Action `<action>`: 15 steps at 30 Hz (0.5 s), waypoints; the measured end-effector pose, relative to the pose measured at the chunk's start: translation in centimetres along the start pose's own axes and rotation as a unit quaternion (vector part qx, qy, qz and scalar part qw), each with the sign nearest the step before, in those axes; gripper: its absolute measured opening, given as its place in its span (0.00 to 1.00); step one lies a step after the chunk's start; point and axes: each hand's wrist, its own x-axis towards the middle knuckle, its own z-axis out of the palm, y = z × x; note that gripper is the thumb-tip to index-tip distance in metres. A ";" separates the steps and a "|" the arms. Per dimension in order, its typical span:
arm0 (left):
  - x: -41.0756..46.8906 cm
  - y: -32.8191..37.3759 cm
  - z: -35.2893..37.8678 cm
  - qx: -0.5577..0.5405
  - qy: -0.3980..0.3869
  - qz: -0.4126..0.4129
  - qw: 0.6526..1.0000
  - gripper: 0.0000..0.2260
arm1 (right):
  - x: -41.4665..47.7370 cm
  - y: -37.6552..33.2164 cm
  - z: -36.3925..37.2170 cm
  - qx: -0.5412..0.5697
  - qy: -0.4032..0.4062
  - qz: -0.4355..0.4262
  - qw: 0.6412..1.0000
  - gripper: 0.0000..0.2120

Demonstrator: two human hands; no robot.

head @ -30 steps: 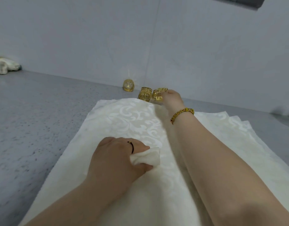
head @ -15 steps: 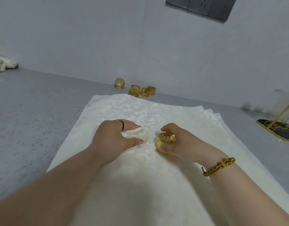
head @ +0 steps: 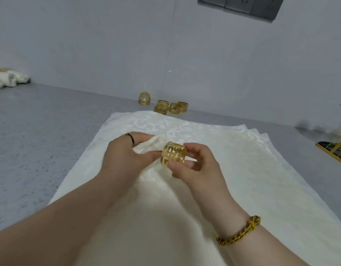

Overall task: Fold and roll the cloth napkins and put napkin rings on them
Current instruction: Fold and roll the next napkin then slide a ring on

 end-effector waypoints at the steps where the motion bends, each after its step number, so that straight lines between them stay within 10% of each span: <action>1: -0.1 0.0 0.1 -0.003 -0.003 0.006 1.000 0.13 | -0.1 0.1 0.2 0.002 0.001 -0.005 1.000 0.18; 15: -0.5 -0.2 0.2 0.191 -0.162 0.090 0.964 0.12 | 0.5 0.4 -0.7 -0.025 -0.046 0.019 0.998 0.16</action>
